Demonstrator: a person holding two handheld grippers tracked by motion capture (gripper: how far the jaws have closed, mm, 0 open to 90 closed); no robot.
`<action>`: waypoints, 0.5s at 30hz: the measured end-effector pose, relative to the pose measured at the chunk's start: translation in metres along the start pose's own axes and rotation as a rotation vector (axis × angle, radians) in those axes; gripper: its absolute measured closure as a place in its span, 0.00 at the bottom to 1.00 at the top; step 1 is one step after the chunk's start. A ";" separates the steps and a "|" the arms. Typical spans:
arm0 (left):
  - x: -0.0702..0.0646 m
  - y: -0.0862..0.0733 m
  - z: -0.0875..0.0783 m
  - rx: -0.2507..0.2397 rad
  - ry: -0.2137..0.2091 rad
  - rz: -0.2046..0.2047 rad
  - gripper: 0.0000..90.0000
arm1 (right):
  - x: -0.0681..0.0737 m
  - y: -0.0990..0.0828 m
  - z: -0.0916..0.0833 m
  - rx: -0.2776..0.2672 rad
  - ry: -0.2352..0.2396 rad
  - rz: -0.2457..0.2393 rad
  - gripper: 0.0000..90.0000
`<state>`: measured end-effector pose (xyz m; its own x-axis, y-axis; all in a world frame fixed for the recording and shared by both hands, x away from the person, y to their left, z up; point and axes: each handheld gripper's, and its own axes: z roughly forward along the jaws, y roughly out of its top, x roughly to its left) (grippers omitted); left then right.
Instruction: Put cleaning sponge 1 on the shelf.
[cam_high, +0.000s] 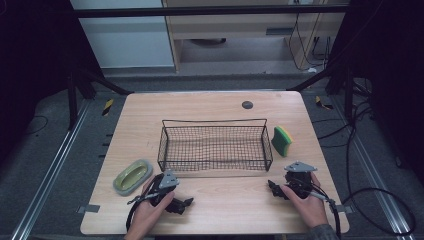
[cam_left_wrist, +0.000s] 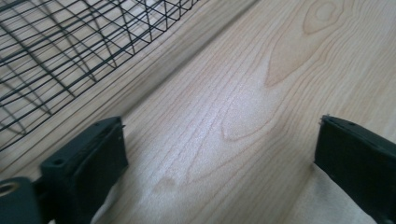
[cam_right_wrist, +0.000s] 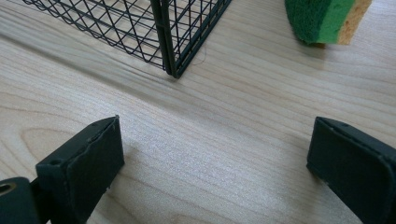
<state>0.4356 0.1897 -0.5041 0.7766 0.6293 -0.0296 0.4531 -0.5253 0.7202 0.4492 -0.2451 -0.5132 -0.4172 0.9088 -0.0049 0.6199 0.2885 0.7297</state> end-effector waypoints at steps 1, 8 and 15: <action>0.000 0.001 -0.003 -0.009 0.000 0.001 0.03 | 0.000 0.000 0.000 0.000 0.000 0.000 0.04; 0.002 0.004 -0.034 -0.061 0.026 0.018 0.04 | -0.001 0.001 0.000 0.002 0.006 -0.007 0.04; 0.019 0.001 -0.061 -0.109 0.122 -0.020 0.05 | -0.001 0.001 0.001 0.003 0.004 -0.008 0.04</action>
<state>0.4245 0.2358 -0.4617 0.7060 0.7074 0.0354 0.4125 -0.4513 0.7913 0.4503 -0.2456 -0.5131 -0.4247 0.9053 -0.0083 0.6182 0.2967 0.7279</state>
